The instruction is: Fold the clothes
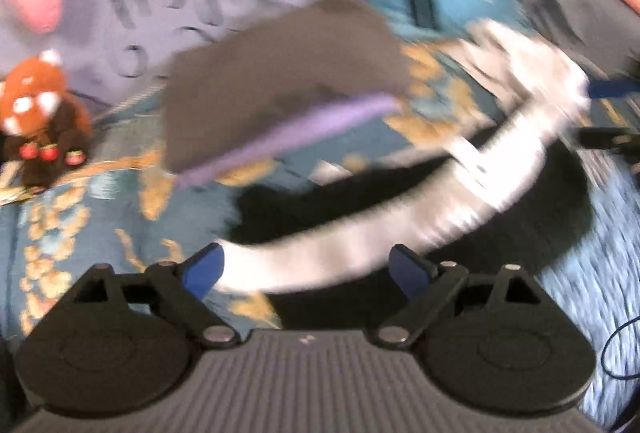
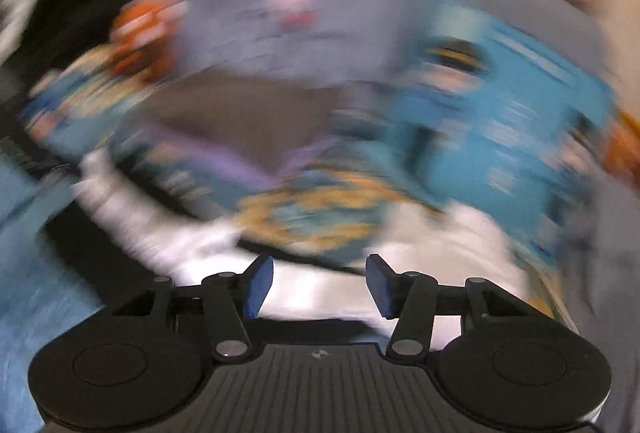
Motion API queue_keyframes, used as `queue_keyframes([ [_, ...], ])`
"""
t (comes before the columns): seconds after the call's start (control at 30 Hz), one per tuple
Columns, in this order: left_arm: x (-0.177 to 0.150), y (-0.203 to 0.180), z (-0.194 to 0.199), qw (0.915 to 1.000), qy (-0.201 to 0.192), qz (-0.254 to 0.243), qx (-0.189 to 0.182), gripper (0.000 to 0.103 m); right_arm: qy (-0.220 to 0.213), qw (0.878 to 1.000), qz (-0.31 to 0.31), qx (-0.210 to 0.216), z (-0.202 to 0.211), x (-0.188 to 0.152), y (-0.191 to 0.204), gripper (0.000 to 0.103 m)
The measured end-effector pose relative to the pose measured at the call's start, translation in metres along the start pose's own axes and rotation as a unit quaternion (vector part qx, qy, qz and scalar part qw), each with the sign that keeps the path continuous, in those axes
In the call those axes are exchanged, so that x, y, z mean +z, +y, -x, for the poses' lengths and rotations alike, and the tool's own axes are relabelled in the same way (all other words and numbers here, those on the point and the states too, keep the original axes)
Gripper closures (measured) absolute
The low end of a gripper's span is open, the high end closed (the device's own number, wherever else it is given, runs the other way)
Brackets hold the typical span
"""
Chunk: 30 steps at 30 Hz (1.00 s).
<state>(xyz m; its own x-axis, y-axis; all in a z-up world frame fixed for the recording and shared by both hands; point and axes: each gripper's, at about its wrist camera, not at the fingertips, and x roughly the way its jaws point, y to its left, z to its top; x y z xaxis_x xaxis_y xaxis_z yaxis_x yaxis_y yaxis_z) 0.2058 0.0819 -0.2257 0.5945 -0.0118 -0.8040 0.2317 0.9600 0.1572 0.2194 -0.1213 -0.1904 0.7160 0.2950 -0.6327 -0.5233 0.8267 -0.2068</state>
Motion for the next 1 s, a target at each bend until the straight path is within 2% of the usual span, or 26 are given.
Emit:
queue_keyframes([
  [0.1,-0.013,-0.015,-0.003,0.9991,0.013,0.002,-0.04,0.01,0.008,0.998,0.067,0.021,-0.015,0.002,0.036,0.053],
  [0.23,-0.021,-0.029,-0.005,0.9991,0.019,-0.014,-0.037,0.009,0.011,0.985,0.174,0.005,-0.036,0.002,0.068,0.054],
  [0.33,-0.022,-0.029,-0.008,0.9988,0.018,-0.022,-0.04,0.005,0.015,0.968,0.25,-0.007,-0.049,-0.002,0.083,0.054],
  [0.47,-0.019,-0.021,-0.015,0.9987,0.02,-0.011,-0.045,0.005,0.018,0.938,0.345,-0.017,-0.064,-0.011,0.098,0.054],
  [0.53,-0.019,-0.017,-0.017,0.9987,0.019,-0.006,-0.047,0.005,0.018,0.923,0.385,-0.018,-0.071,-0.017,0.102,0.059],
  [0.57,-0.02,-0.016,-0.017,0.9986,0.018,-0.004,-0.049,0.005,0.016,0.916,0.4,-0.019,-0.073,-0.019,0.103,0.069],
  [0.6,-0.021,-0.015,-0.017,0.9986,0.018,-0.002,-0.05,0.005,0.013,0.916,0.399,-0.021,-0.074,-0.018,0.102,0.091],
  [0.63,-0.022,-0.014,-0.017,0.9986,0.018,-0.002,-0.05,0.005,0.012,0.92,0.39,-0.021,-0.074,-0.014,0.099,0.102],
  [0.67,-0.024,-0.013,-0.017,0.9985,0.019,-0.002,-0.05,0.005,0.01,0.924,0.381,-0.021,-0.074,-0.011,0.096,0.098],
  [0.87,-0.03,-0.008,-0.015,0.9985,0.02,-0.007,-0.051,0.005,-0.001,0.946,0.323,-0.018,-0.071,0.024,0.075,0.098],
  [1.0,-0.025,-0.004,-0.012,0.9984,0.013,0.001,-0.055,0.004,0.013,0.953,0.303,-0.011,-0.085,0.052,0.057,0.098],
])
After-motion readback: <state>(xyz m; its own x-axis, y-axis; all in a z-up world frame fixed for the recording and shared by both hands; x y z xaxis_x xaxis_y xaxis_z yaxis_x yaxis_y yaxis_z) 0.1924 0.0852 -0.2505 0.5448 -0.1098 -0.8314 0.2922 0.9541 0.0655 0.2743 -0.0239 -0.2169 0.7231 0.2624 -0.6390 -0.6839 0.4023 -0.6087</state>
